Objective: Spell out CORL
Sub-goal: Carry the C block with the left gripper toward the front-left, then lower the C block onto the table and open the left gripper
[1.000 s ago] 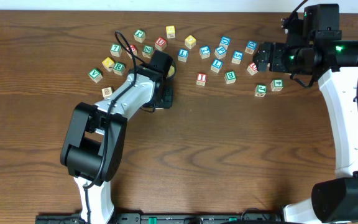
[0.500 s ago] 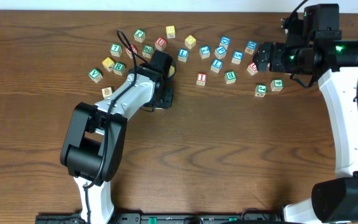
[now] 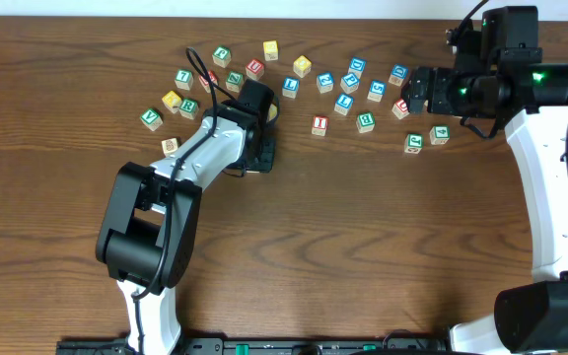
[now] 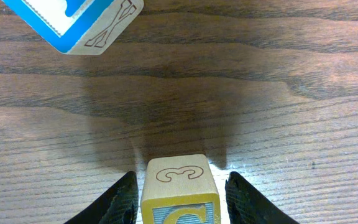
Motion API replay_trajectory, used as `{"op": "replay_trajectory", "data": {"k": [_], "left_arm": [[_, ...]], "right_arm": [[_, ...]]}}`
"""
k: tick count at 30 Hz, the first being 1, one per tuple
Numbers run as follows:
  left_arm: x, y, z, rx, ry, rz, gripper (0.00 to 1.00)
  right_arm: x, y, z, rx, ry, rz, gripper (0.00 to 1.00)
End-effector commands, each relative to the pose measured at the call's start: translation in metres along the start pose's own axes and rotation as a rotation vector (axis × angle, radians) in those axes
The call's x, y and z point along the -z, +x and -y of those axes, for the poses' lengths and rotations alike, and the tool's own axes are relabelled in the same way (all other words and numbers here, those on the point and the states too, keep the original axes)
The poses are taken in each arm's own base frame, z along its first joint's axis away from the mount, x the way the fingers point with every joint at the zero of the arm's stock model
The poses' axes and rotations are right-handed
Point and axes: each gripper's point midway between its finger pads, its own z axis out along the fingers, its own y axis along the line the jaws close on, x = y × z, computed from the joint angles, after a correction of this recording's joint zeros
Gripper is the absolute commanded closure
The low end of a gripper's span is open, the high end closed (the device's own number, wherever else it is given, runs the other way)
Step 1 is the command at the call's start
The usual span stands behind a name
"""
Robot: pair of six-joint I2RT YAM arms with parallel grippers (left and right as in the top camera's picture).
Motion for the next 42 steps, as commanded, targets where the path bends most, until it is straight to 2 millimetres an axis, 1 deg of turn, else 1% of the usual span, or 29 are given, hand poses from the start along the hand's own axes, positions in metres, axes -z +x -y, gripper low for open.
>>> {"op": "replay_trajectory", "data": {"k": [1,3,4,6,9,12,16,18,21,22,24,26,30,33,35,38,42], "left_arm": [[0.003,-0.006,0.002,0.007,0.011,0.009,0.54],[0.012,-0.014,0.010,0.006,0.051,0.029,0.53],[0.018,-0.018,0.014,0.005,0.070,0.042,0.51],[0.033,-0.028,0.020,0.003,0.096,0.080,0.50],[0.054,-0.040,0.023,0.007,0.111,0.136,0.47],[0.074,-0.048,0.023,0.009,0.122,0.185,0.46],[0.104,-0.053,0.014,0.040,0.127,0.238,0.46],[0.120,-0.054,0.003,0.061,0.122,0.265,0.46],[0.137,-0.055,-0.013,0.094,0.114,0.291,0.46],[0.140,-0.054,-0.019,0.107,0.107,0.291,0.50],[0.138,-0.050,-0.028,0.119,0.095,0.269,0.53],[0.127,-0.043,-0.031,0.098,0.084,0.235,0.53],[0.096,-0.029,-0.025,0.064,0.074,0.157,0.53],[0.073,-0.023,-0.024,0.027,0.057,0.102,0.53],[0.059,-0.020,-0.029,0.032,0.034,0.071,0.59],[0.042,-0.017,-0.046,0.055,-0.025,0.038,0.71],[0.034,-0.017,-0.063,0.092,-0.036,0.021,0.81]], "right_arm": [[0.003,-0.006,-0.003,0.011,-0.004,0.017,0.01],[0.003,-0.006,-0.003,0.011,-0.001,0.018,0.01],[0.003,-0.006,-0.003,0.011,-0.001,0.018,0.01],[0.003,-0.006,-0.003,0.011,-0.001,0.018,0.01],[0.003,-0.006,-0.003,0.012,-0.001,0.018,0.01],[0.003,-0.006,-0.003,0.011,-0.001,0.019,0.01],[0.003,-0.006,-0.003,0.011,-0.001,0.019,0.01],[0.003,-0.006,-0.003,0.012,-0.001,0.021,0.01],[0.003,-0.007,-0.003,0.012,-0.002,0.023,0.01],[0.003,-0.007,-0.003,0.012,-0.002,0.024,0.01],[0.003,-0.007,-0.003,0.012,-0.002,0.024,0.01],[0.003,-0.007,-0.003,0.012,-0.002,0.024,0.01],[0.003,-0.008,-0.003,0.013,-0.002,0.028,0.01],[0.003,-0.009,-0.003,0.014,-0.003,0.032,0.01],[0.003,-0.009,-0.003,0.014,-0.003,0.031,0.01],[0.003,-0.008,-0.003,0.013,-0.002,0.026,0.01],[0.003,-0.007,-0.003,0.012,-0.002,0.024,0.01]]}}
